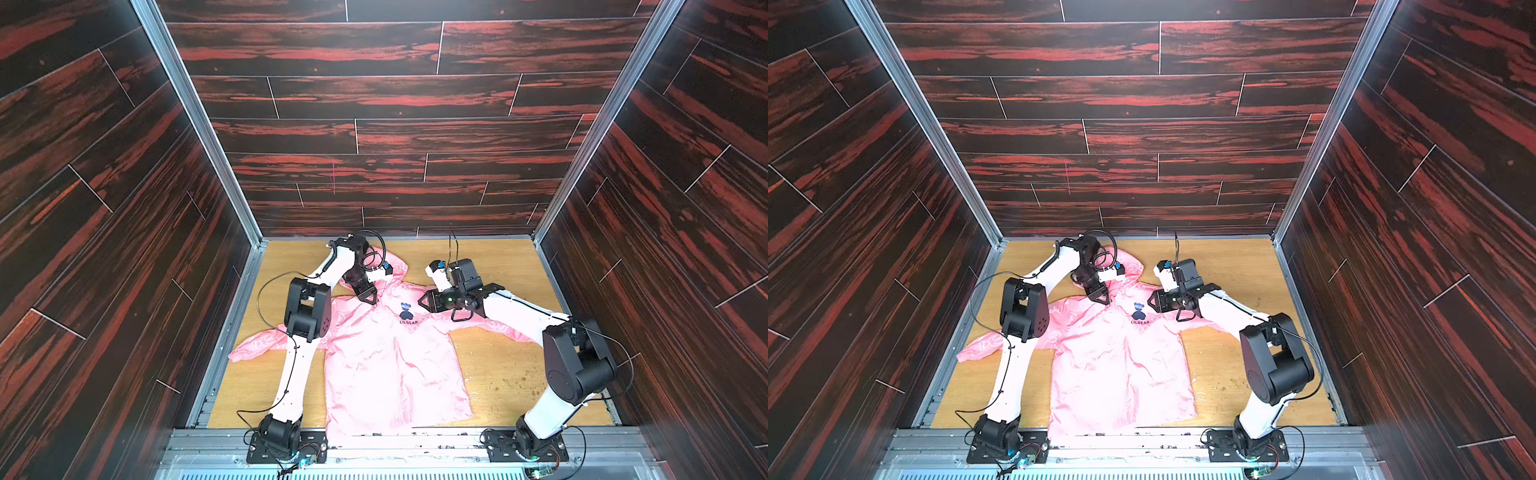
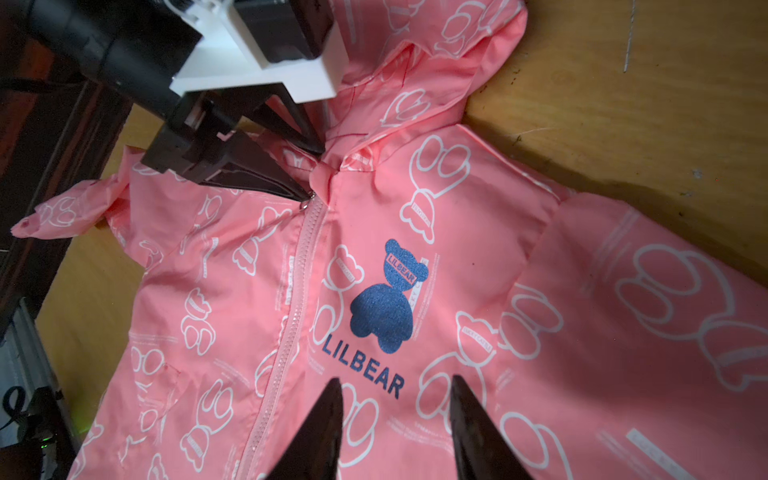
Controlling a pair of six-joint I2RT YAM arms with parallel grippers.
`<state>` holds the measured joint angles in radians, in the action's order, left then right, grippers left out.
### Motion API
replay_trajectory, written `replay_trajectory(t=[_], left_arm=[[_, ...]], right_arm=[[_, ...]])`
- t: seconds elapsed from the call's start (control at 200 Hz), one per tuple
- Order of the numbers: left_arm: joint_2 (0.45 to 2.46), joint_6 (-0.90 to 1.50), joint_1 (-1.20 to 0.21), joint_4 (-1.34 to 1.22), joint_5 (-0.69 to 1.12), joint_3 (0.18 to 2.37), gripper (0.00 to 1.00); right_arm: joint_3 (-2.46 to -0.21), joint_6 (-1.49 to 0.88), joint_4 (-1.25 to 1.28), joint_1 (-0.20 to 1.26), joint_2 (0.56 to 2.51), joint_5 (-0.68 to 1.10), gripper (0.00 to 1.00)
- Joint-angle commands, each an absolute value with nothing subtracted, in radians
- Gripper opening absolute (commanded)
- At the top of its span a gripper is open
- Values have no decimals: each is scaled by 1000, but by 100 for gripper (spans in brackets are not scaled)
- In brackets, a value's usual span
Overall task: Unzip the jacket
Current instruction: Unzip the zipper on the jacket.
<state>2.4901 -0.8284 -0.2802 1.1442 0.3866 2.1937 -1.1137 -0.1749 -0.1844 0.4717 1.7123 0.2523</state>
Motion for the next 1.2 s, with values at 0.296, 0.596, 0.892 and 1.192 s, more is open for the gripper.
replay_trajectory(t=[0.296,0.596,0.892,1.192], left_arm=[[2459,-868,-272,1172,429,2203,0],[2299,-877,-266,1135,542,2090,0],[2227,-876,-231,1126,705,2037,0],[2215,-879,-209,1144,805,2015,0]], right_arm=[[-1162,-161,-222,494,1747,241,44],[-1191,-151,-169,530,1743,213,44],[-1321,-273,-195,601,1835,230,47],[-1394,-401,-181,653,1910,237,53]])
